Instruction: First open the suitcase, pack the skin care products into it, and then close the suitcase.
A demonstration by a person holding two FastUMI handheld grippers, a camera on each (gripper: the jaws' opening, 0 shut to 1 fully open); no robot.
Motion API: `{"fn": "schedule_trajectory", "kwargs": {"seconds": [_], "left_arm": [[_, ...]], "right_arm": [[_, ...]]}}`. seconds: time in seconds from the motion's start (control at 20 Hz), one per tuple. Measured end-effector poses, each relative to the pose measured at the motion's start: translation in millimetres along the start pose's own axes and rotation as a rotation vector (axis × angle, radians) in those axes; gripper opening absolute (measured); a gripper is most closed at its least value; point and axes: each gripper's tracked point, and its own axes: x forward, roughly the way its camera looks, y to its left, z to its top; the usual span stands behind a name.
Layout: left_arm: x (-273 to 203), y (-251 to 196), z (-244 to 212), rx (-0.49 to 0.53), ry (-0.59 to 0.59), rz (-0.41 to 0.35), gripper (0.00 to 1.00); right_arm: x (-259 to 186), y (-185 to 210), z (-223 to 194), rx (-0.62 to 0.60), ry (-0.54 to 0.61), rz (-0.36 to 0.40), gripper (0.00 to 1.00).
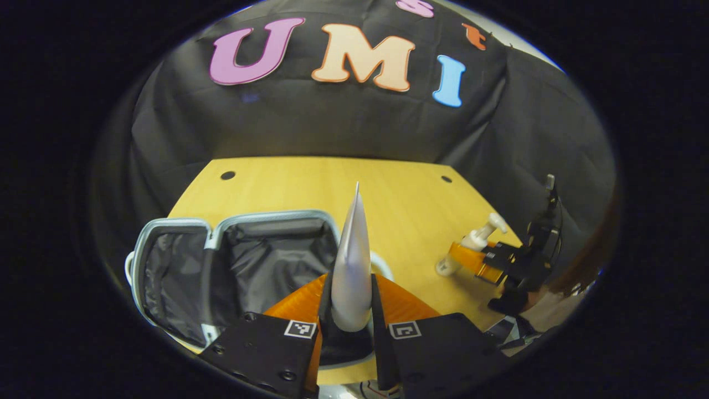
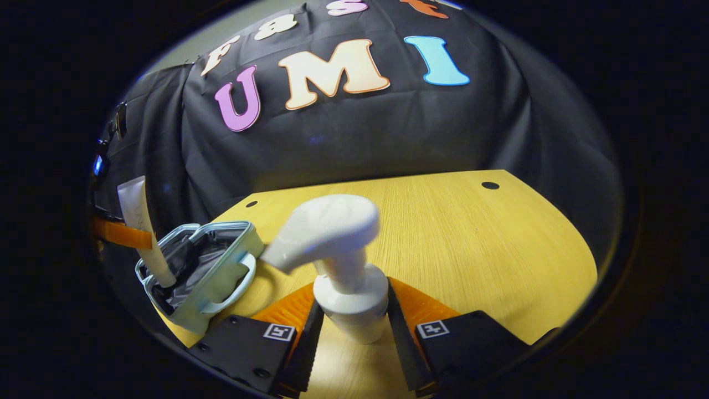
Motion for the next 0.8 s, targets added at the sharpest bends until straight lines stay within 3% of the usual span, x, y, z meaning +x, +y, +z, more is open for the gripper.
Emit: {"fn": "schedule_trajectory", "kwargs": {"seconds": [0.1,0.35,0.7,0.8], "left_arm": [[-4.9,18.9,-7.4,-0.012,0.042,0.004,0.33],[7.3,50.1,-51.2,-0.016,0.223,-0.079,0.31],[28.5,84.9,-70.8,-0.037,0.330,-0.168,0.37],[35.0,94.6,-70.3,-0.048,0.337,-0.183,0.35]], "right_arm": [[-8.9,6.6,4.2,-0.007,-0.002,0.000,0.61],[-43.5,40.8,16.8,-0.032,0.015,-0.015,0.58],[-91.8,151.1,44.0,0.056,0.041,0.053,0.60],[-94.8,184.8,48.2,0.081,0.051,0.088,0.58]]}}
